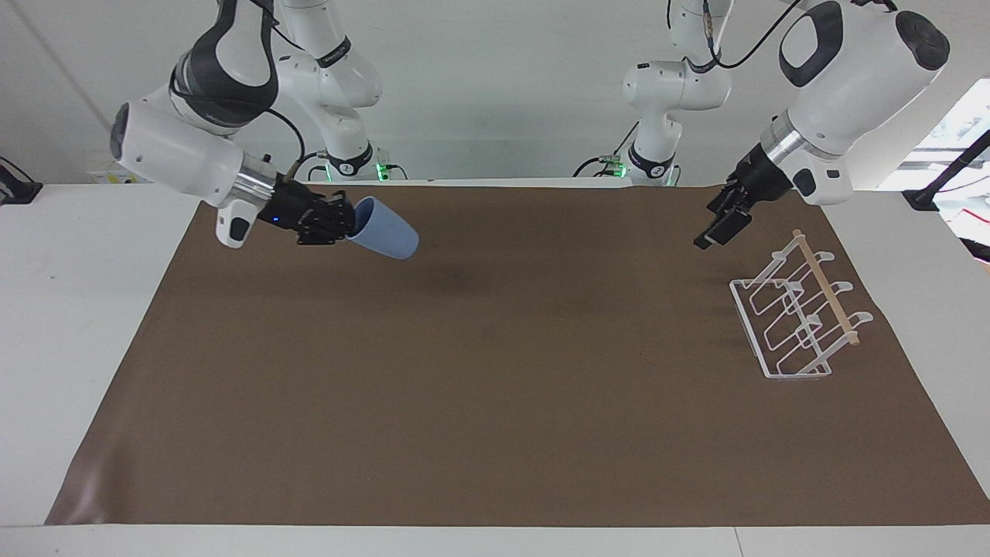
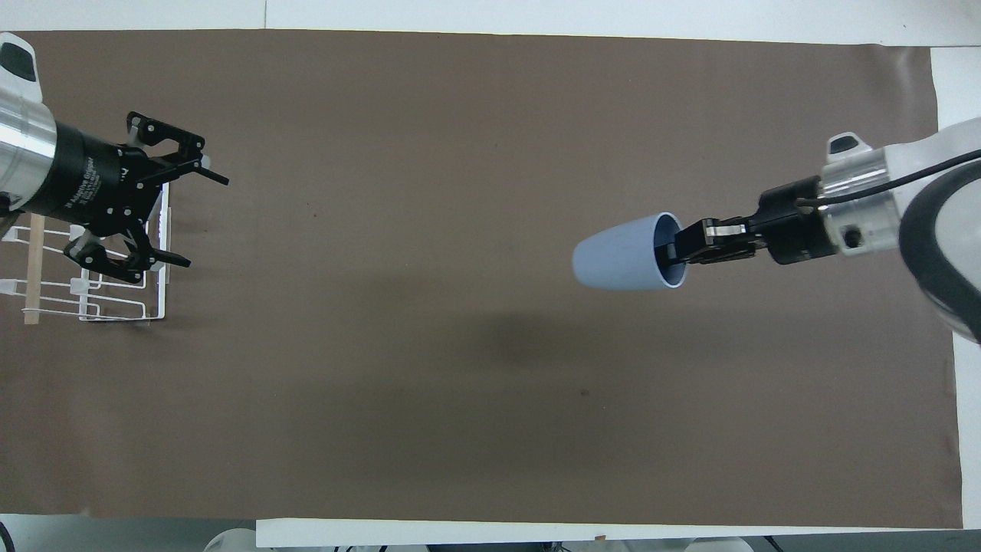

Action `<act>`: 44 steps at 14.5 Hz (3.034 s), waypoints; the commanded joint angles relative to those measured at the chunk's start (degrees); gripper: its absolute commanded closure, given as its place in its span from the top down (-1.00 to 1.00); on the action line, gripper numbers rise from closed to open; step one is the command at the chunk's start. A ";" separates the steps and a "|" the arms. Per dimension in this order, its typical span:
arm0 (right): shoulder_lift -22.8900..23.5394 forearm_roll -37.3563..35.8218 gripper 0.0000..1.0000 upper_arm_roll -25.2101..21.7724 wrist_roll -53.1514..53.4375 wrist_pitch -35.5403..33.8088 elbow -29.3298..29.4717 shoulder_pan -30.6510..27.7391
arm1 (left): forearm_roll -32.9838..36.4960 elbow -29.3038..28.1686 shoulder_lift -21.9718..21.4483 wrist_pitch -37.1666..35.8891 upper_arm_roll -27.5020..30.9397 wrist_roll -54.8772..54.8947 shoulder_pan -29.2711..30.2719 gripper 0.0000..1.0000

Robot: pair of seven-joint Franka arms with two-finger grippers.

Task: Hang cup on cup holder
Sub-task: 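Carry the cup toward center with the right gripper while the left gripper approaches, then close the left gripper on the cup rim held by the right gripper, then open the right gripper and withdraw it while the left gripper holds the cup, then move the cup with the left gripper over the wire rack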

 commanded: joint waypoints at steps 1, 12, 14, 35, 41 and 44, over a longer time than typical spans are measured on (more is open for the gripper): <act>-2.84 9.53 -0.97 -0.06 6.26 4.93 -4.89 4.89 | -4.77 -1.69 -1.62 1.89 0.55 -12.30 -4.67 0.99; -2.76 21.96 -0.96 -0.06 18.67 31.84 -7.10 26.26 | -7.95 -5.02 -2.49 8.57 0.11 -28.25 -14.96 1.00; -2.58 22.05 -0.96 -0.06 19.03 32.11 -7.10 26.44 | -7.87 -7.92 -3.11 10.92 0.11 -28.16 -16.63 1.00; -6.54 6.37 0.99 -0.59 18.59 25.71 -4.39 3.62 | 21.59 -12.24 -3.11 9.45 0.55 -9.57 -8.55 -1.00; -4.78 -23.67 0.99 -0.50 11.31 21.66 -1.04 -5.19 | 62.84 -12.24 7.34 4.10 0.63 -6.79 -10.13 -1.00; -2.33 -40.92 0.99 -0.50 10.68 13.86 5.97 -5.37 | 75.24 -12.50 8.92 1.98 0.55 -14.06 -10.13 -1.00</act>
